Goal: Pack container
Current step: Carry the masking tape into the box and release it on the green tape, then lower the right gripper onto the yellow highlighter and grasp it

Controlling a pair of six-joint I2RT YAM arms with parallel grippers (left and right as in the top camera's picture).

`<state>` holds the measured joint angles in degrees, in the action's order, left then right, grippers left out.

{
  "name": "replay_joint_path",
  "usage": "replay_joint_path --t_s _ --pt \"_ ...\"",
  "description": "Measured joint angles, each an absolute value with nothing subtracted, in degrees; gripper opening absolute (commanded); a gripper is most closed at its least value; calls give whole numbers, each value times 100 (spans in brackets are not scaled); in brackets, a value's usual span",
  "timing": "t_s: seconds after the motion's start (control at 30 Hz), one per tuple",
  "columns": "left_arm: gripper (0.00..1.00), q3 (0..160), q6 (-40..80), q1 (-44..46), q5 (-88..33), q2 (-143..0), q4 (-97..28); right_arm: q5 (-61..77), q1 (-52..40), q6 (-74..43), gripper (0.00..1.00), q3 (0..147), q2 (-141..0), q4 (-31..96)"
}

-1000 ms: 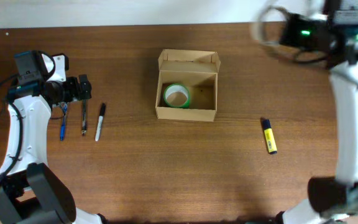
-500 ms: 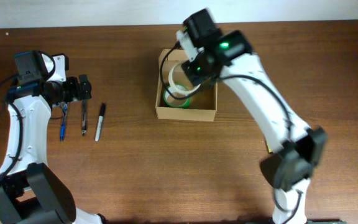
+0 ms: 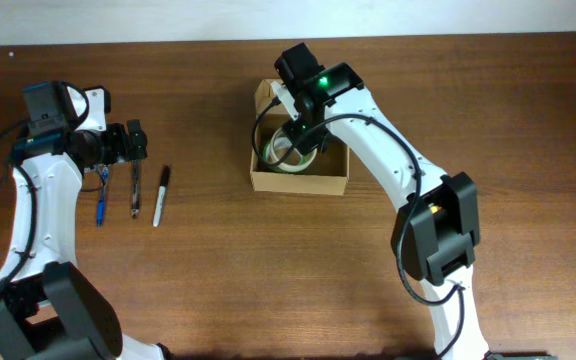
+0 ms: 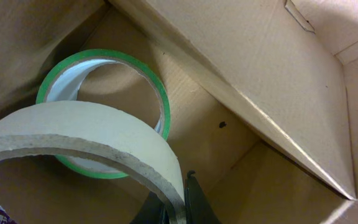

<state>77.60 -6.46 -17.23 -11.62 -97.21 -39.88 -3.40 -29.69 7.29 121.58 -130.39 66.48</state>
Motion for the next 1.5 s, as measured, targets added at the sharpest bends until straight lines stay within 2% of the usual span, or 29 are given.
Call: replay_joint_path --t_s 0.37,0.43,0.47,0.5,0.73,0.93,1.13,1.23,1.3,1.4,1.5 --pt "99 7760 -646 -1723 -1162 -9721 -3988 -266 -3109 569 5 12158 -13336 6228" --pt "99 7760 -646 -1723 -1162 -9721 -3988 -252 -3114 532 18 12158 -13336 6158" --pt "99 7760 -646 -1723 -1162 -9721 -3988 -252 -3114 489 32 12158 -13336 6117" --pt "99 7760 -646 -1723 -1162 -9721 -3988 -250 -3114 486 37 12158 -13336 6119" --pt "99 7760 -646 -1723 -1162 -9721 -3988 -228 -3114 449 38 12162 -13336 6217" --pt "99 7760 -646 -1723 -1162 -9721 -3988 -585 -3114 447 40 12652 -13310 7306" --pt "99 7760 -646 -1723 -1162 -9721 -3988 -1020 -2965 451 43 13072 -11935 7419" --pt "99 7760 -646 -1723 -1162 -9721 -3986 -1072 -2220 445 47 12523 -10206 6884" --pt "99 7760 -646 -1723 -1162 -9721 -3988 -1142 -1341 432 49 11614 -9070 6626" --pt "99 7760 -646 -1721 -1166 -9721 -3990 -1232 -148 344 49 10394 -7983 6501" --pt "99 7760 -646 -1723 -1164 -9721 -3988 -930 587 309 50 9373 -7548 6576"
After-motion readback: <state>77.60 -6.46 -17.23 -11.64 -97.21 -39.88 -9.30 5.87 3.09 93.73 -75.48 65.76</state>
